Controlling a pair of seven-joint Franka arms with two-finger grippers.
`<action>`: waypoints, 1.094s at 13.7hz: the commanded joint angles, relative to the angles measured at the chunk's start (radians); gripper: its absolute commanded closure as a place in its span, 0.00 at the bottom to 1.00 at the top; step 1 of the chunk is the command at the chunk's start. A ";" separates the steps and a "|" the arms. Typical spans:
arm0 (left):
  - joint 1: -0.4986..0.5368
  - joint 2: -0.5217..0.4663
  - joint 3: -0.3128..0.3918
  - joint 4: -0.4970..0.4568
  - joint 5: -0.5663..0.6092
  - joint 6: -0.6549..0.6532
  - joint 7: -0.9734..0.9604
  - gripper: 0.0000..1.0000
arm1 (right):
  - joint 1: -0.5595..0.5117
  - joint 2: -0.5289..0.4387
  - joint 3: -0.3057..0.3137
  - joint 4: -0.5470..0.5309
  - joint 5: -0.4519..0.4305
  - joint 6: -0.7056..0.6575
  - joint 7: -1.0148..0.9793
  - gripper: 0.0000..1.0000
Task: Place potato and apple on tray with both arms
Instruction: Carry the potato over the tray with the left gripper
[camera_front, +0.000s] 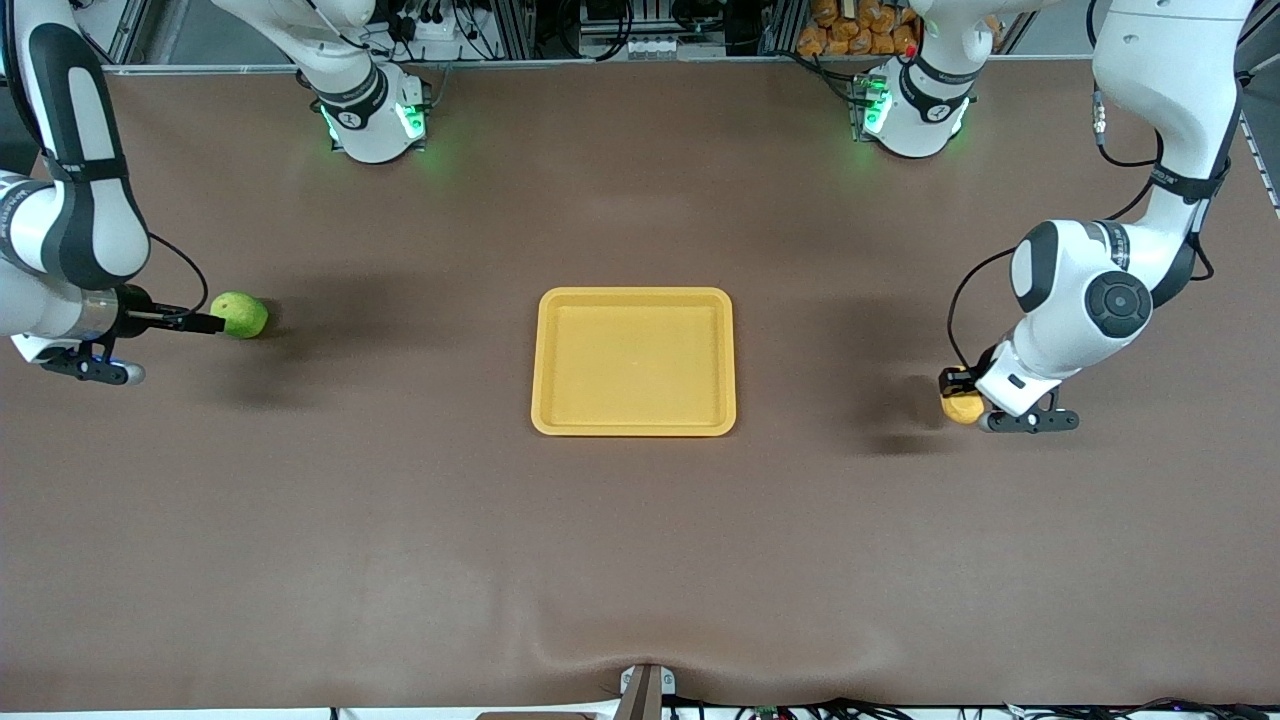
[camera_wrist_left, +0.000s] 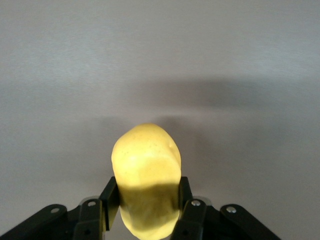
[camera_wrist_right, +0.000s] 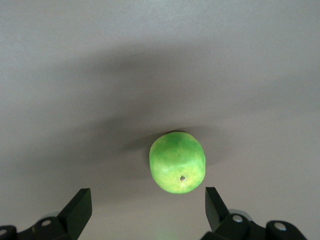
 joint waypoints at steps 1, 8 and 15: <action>0.002 -0.042 -0.043 0.034 0.017 -0.098 0.005 1.00 | -0.020 0.000 -0.004 -0.056 -0.019 0.078 -0.022 0.00; -0.019 -0.024 -0.142 0.195 0.015 -0.281 -0.013 1.00 | -0.032 0.060 -0.029 -0.083 -0.018 0.155 -0.074 0.00; -0.137 -0.002 -0.145 0.249 0.008 -0.281 -0.114 1.00 | -0.044 0.086 -0.030 -0.161 -0.014 0.281 -0.076 0.00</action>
